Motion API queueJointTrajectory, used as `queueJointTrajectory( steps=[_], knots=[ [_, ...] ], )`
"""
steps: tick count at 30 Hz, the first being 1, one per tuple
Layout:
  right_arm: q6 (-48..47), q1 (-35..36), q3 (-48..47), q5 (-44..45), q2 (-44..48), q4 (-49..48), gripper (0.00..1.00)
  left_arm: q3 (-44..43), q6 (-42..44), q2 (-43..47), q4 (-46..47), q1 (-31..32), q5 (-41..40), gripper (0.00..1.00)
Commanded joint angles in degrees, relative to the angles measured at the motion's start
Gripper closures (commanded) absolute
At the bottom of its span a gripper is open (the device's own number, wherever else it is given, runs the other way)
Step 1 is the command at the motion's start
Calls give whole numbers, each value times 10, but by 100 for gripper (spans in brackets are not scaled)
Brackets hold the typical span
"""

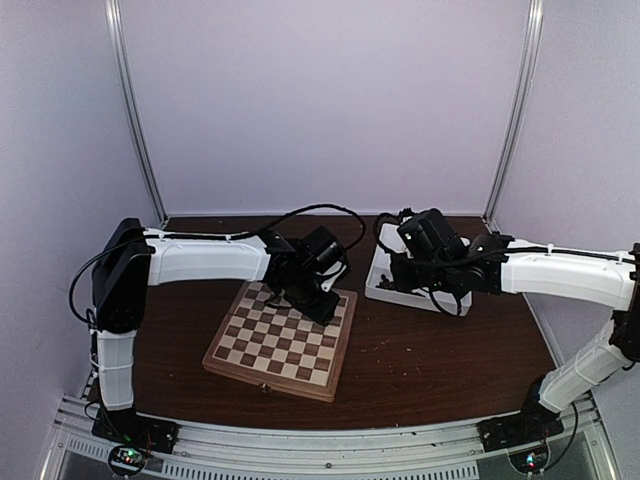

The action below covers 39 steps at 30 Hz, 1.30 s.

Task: Set up the chess pieces on the board
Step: Pick up the chess piece from the chessboard, then place the chess piece on the chessboard.

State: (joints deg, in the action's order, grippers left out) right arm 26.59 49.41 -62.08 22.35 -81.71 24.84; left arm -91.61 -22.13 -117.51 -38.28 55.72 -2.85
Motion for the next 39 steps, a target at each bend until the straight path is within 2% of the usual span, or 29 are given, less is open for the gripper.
queueJointTrajectory(
  steps=[1, 9, 12, 14, 22, 26, 30, 39],
  knots=[
    [8, -4, 9, 15, 4, -2, 53, -17, 9, -11, -4, 2, -6, 66],
    [7, -5, 9, 16, 5, 1, 53, -18, 10, -18, -4, 3, -7, 74],
    [8, -7, 9, 20, 6, 3, 53, -19, 12, -17, -7, 3, -10, 83],
    [8, -8, 10, 22, 7, 5, 53, -20, 11, -9, -13, 2, -19, 84],
    [9, -12, 17, 23, 10, 2, 53, 0, 5, 60, -19, 1, -71, 86],
    [12, -13, 20, 20, 7, -3, 54, 17, 3, 97, -30, -5, -127, 87],
    [12, -14, 21, 16, 3, -4, 54, 66, -2, 162, -4, -34, -145, 86],
    [13, -15, 25, 13, 7, -5, 54, 111, -14, 207, 5, -156, -61, 85]
  ],
)
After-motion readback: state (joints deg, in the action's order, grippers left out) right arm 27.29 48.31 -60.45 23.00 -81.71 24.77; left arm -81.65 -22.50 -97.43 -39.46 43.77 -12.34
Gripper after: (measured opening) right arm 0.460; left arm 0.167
